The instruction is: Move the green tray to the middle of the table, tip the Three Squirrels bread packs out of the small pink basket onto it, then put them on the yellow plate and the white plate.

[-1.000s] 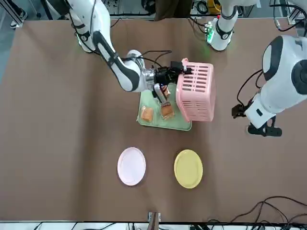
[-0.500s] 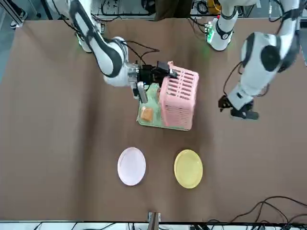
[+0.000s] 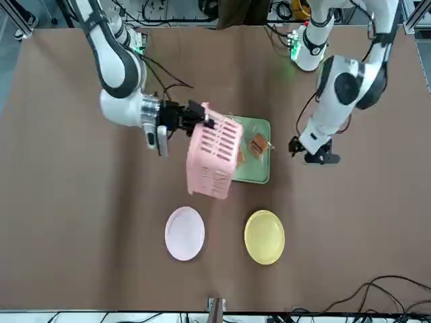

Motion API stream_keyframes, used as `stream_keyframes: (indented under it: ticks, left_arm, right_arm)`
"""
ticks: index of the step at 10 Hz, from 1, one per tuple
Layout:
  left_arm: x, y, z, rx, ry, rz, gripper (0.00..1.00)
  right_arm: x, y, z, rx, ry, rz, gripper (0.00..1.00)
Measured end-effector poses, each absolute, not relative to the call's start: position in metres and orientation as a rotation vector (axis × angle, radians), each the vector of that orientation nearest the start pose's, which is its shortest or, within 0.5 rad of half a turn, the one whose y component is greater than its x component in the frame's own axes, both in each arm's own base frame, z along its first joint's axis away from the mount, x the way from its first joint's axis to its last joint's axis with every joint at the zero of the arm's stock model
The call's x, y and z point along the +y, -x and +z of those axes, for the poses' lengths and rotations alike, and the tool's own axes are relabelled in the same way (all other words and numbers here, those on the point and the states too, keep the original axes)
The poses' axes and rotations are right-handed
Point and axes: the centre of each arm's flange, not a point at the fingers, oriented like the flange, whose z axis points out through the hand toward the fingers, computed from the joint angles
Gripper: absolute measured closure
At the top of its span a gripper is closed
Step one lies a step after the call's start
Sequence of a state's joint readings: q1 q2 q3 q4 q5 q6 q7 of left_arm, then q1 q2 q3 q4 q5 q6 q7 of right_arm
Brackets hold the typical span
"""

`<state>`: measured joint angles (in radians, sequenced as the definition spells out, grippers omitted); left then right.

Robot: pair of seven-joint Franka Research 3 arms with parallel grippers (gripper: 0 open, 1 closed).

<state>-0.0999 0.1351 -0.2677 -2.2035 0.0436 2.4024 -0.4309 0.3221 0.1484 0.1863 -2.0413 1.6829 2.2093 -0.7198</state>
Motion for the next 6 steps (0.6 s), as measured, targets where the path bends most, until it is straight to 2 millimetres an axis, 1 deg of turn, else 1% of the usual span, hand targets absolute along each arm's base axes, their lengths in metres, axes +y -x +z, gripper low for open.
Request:
stream_keyframes:
  ticks: [1,2,3,4,5,6]
  left_arm:
    - [-0.223,-0.512,0.309,-0.152,3.189,-0.090,0.00]
    - [-0.252,-0.506,0.290,-0.240,3.201,-0.068,0.00]
    - [-0.280,-0.505,0.275,-0.303,3.200,-0.047,0.00]
    - [-0.302,-0.512,0.262,-0.351,3.179,-0.058,0.00]
    - [-0.316,-0.521,0.246,-0.390,3.143,-0.091,0.00]
    - [-0.323,-0.524,0.227,-0.401,3.114,-0.102,0.00]
  right_arm:
    - [0.295,-0.513,0.403,-0.057,1.906,-0.140,0.93]
    - [0.274,-0.513,0.396,-0.067,1.992,-0.118,0.93]
    - [0.255,-0.512,0.385,-0.075,2.074,-0.106,0.93]
    - [0.234,-0.511,0.373,-0.086,2.160,-0.097,0.93]
    - [0.212,-0.512,0.366,-0.091,2.255,-0.073,0.93]
    - [0.194,-0.514,0.368,-0.083,2.363,-0.037,0.93]
